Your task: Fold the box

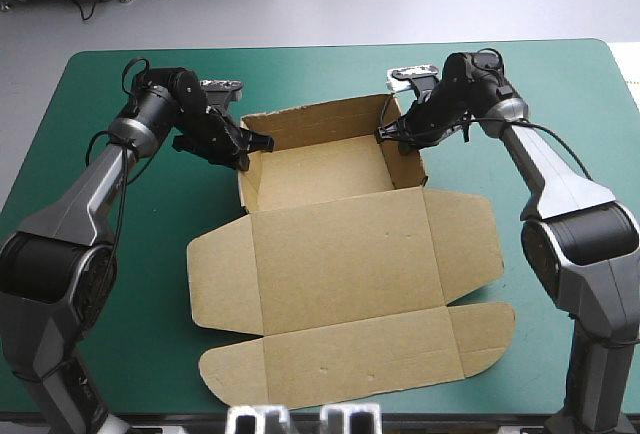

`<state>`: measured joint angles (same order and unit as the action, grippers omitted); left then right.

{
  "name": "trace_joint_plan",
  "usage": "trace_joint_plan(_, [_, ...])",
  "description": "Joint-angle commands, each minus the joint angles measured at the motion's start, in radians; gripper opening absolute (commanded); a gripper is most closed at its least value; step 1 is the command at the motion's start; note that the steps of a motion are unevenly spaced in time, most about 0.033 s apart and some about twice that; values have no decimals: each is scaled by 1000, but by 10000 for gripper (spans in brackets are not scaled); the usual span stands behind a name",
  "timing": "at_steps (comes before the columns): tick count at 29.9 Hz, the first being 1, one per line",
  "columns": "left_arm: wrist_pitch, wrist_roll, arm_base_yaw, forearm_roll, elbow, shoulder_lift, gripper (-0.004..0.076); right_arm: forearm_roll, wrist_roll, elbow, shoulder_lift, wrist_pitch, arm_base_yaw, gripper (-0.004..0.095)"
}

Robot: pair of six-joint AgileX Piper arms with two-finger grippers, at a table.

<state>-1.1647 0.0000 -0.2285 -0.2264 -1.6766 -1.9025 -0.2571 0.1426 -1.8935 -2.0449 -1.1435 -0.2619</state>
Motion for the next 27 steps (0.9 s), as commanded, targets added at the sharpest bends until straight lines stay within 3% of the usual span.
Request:
trace_joint_plan(1, [132, 10, 2, 0, -1, -7, -10, -32, 71, -28, 21, 7, 6, -9])
trace_joint_plan(10, [180, 10, 2, -37, -1, -7, -10, 10, 177, -28, 15, 23, -2, 6])
trace_joint_plan(15, [174, 10, 2, -32, -1, -7, 16, 123, 175, -28, 15, 25, -4, 127])
trace_joint_plan(21, [124, 35, 4, -23, -1, -7, 214, 170, 173, -28, 15, 53, -4, 326])
trace_joint_plan(25, [78, 35, 10, -18, -1, -7, 405, 160, 173, -30, 15, 69, -4, 375])
trace_joint_plan(27, [58, 33, 11, -18, -8, -7, 454, 160, 173, -42, 15, 67, -4, 376])
